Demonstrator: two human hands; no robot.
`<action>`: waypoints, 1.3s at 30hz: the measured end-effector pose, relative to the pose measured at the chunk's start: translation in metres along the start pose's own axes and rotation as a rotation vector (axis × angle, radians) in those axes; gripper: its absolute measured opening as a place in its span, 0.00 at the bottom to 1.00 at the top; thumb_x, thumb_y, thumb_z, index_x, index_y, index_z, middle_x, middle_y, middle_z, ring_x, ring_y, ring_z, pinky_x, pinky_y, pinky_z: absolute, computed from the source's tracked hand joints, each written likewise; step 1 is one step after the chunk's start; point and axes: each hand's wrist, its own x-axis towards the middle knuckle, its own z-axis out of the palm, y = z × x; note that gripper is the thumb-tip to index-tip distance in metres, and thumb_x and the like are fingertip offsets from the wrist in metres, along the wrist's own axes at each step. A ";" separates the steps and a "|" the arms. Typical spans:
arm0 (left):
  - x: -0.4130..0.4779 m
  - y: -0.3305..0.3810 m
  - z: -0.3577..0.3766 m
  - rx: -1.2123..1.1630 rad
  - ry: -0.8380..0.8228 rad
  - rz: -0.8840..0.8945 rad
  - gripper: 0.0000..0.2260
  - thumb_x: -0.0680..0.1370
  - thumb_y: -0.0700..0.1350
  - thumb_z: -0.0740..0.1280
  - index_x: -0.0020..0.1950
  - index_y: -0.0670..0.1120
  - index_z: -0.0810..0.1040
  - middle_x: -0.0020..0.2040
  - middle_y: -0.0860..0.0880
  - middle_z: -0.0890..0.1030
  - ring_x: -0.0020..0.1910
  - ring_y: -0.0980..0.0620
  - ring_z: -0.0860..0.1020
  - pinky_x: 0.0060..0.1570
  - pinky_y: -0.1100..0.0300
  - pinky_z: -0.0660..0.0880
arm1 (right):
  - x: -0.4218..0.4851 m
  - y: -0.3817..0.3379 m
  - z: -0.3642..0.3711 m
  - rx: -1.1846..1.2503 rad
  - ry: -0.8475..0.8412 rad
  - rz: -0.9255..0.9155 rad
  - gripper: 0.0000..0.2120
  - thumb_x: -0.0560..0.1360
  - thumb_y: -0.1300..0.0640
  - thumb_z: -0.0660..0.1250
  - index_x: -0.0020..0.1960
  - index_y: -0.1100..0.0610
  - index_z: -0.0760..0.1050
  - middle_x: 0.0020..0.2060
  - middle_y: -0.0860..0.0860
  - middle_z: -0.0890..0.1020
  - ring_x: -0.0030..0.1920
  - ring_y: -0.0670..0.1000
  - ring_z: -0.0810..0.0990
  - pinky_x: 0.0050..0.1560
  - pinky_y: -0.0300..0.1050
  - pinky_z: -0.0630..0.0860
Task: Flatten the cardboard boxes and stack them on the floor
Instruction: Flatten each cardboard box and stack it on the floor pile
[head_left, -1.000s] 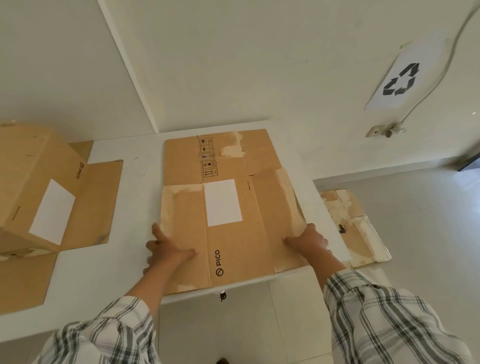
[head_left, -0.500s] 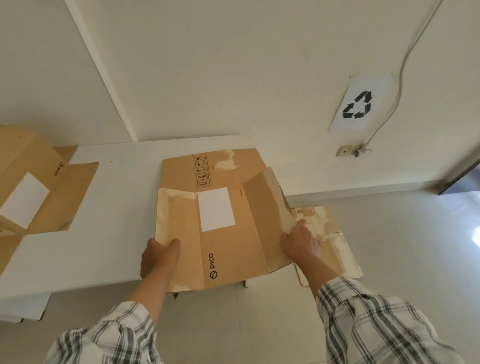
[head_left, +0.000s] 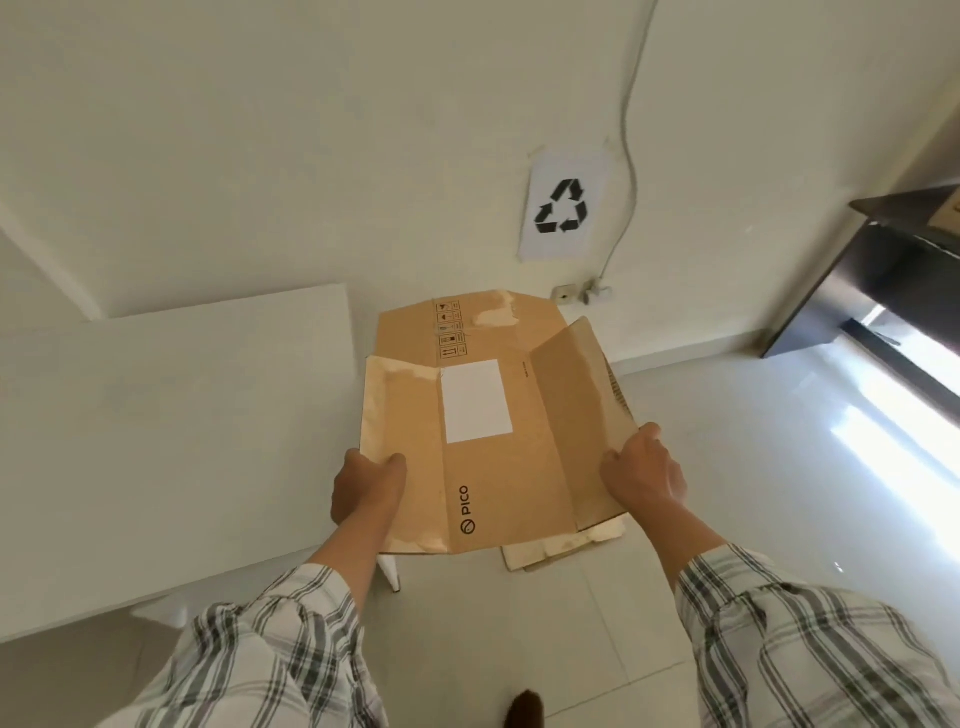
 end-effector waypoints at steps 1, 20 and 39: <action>0.000 0.011 0.013 -0.003 -0.006 0.006 0.14 0.74 0.52 0.66 0.55 0.45 0.72 0.48 0.46 0.78 0.44 0.42 0.78 0.46 0.51 0.77 | 0.013 0.007 -0.005 -0.002 0.007 0.007 0.14 0.79 0.55 0.61 0.60 0.60 0.62 0.57 0.59 0.78 0.55 0.64 0.78 0.46 0.52 0.71; 0.100 0.076 0.338 0.053 -0.050 -0.185 0.18 0.72 0.44 0.65 0.60 0.43 0.70 0.49 0.45 0.78 0.43 0.42 0.77 0.41 0.53 0.75 | 0.349 0.120 0.101 -0.132 -0.158 0.023 0.17 0.79 0.57 0.61 0.64 0.61 0.61 0.57 0.59 0.77 0.56 0.63 0.78 0.46 0.50 0.69; 0.267 -0.214 0.688 0.312 -0.190 -0.260 0.26 0.72 0.40 0.67 0.70 0.44 0.67 0.61 0.44 0.77 0.57 0.42 0.78 0.49 0.52 0.76 | 0.520 0.321 0.510 -0.350 -0.351 -0.268 0.35 0.80 0.66 0.56 0.75 0.37 0.46 0.59 0.56 0.70 0.42 0.54 0.75 0.38 0.47 0.72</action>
